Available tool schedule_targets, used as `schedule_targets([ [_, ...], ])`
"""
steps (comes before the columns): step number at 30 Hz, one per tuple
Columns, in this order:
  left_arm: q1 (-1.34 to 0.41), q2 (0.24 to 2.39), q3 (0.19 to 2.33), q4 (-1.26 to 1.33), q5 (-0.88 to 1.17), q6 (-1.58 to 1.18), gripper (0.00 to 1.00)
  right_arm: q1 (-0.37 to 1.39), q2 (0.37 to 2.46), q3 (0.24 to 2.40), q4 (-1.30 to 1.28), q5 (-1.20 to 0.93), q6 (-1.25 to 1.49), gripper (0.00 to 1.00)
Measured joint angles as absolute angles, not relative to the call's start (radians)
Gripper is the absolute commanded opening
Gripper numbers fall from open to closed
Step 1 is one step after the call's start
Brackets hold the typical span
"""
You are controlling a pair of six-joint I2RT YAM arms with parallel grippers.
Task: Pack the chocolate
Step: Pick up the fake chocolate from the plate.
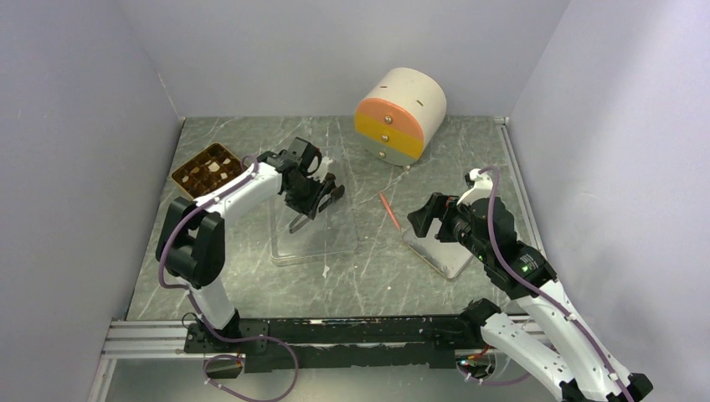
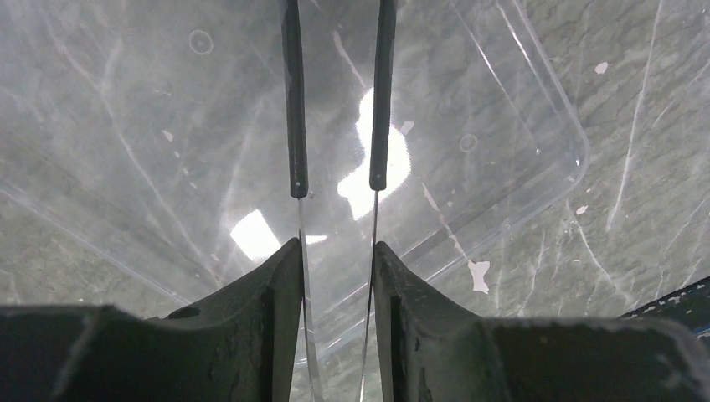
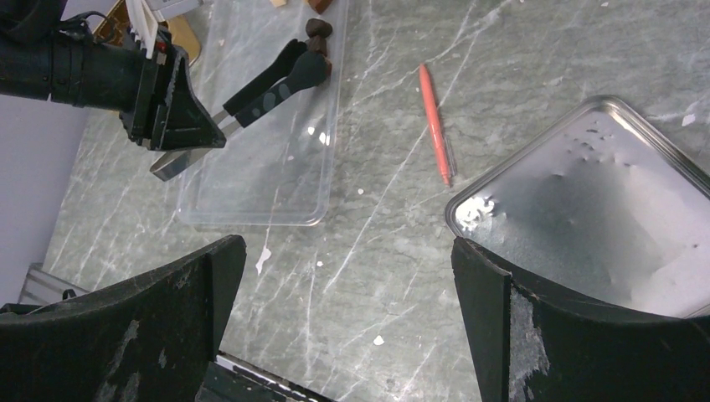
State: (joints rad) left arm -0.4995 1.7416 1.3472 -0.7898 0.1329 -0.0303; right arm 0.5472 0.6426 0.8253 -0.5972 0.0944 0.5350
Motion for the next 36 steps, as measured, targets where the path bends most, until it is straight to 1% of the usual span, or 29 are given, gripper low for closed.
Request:
schedule_targets([
  [11,-0.5,1.786,1.349,-0.785,0.112,-0.03,0.37,0.547,0.639,0.825,-0.598,0.096,0.535,0.99],
  [16,-0.5,1.796,1.349,-0.785,0.107,-0.033,0.26,0.547,0.64,0.825,-0.598,0.096,0.535,0.99],
  [21,-0.5,1.789,1.351,-0.791,0.088,-0.043,0.21,0.547,0.642,0.825,-0.598,0.096,0.535,0.99],
  [24,-0.5,1.758,1.351,-0.799,0.066,-0.054,0.19,0.547,0.646,0.825,-0.598,0.095,0.535,0.99],
  [31,-0.496,1.633,1.36,-0.819,0.017,-0.102,0.18,0.547,0.65,0.825,-0.598,0.095,0.535,0.99],
  [36,-0.439,1.57,1.369,-0.833,-0.006,-0.132,0.17,0.547,0.648,0.825,-0.598,0.095,0.535,0.99],
])
